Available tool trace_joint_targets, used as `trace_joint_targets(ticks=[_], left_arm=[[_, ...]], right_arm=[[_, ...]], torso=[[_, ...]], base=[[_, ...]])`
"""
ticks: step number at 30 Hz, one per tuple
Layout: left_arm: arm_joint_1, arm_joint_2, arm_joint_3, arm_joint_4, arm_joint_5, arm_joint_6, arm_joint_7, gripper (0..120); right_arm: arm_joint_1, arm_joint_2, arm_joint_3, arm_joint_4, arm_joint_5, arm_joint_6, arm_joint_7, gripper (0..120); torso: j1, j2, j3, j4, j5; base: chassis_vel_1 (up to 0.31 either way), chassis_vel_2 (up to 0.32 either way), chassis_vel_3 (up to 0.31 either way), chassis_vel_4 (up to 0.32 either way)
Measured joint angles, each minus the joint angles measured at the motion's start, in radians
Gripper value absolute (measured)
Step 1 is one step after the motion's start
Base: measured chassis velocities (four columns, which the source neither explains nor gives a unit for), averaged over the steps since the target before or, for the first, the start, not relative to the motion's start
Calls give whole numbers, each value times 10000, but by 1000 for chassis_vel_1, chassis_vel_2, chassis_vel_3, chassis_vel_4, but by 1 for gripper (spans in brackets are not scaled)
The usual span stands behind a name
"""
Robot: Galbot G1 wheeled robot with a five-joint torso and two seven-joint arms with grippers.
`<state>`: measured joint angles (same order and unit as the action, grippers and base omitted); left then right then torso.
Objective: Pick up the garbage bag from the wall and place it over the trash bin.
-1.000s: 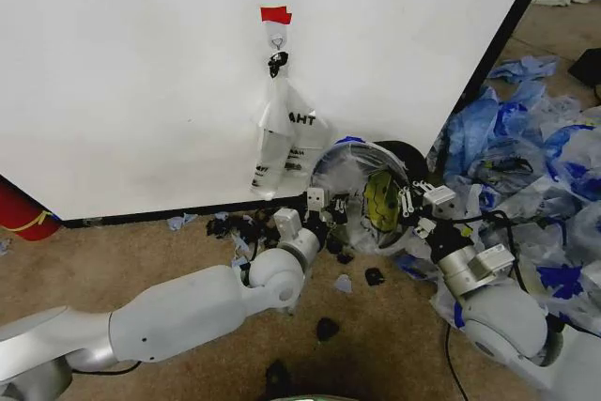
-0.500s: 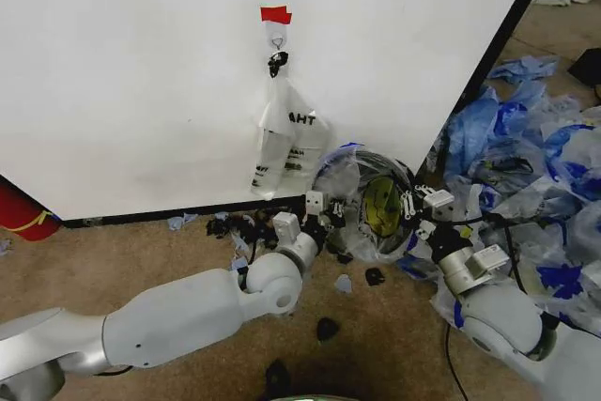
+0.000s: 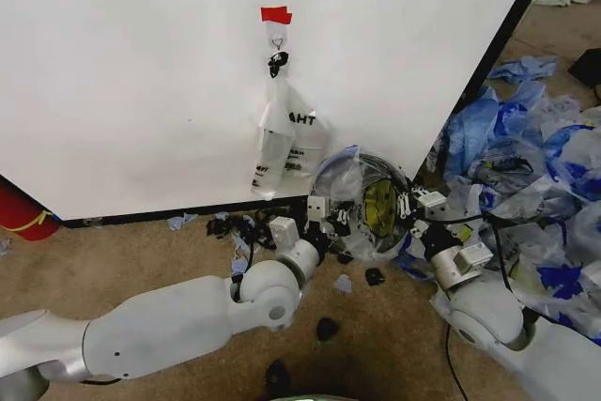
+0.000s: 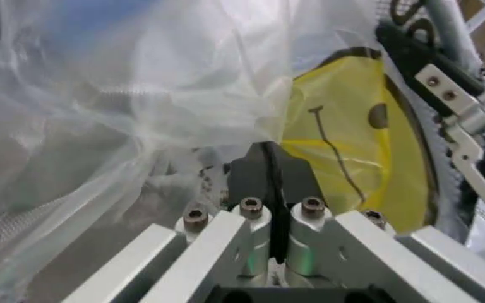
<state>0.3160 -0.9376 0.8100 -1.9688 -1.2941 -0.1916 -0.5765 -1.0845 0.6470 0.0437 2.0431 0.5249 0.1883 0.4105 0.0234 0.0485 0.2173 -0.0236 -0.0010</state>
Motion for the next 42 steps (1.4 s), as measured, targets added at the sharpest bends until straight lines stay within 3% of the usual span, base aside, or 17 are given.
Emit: trace_joint_targets(ticks=[9,15,42], left_arm=[[-727,-578,303,185,-654,80,-471,0],[-1091,-1126,615,881,-786,172,-782,0],[-1923,-2205,1082,2537,-853,690,-1851,0]], right_arm=[[148,131,-147,-222,-723,48,-180,0],[435,319,-383,-314,-1082,54,-241,0],[74,-13,-318,451,-1530,150,-651,0]], torso=[[0,0,0,-3,2],[0,0,1,0,1],[0,0,0,0,1]], base=[[0,0,0,0],[0,0,0,0],[0,0,0,0]])
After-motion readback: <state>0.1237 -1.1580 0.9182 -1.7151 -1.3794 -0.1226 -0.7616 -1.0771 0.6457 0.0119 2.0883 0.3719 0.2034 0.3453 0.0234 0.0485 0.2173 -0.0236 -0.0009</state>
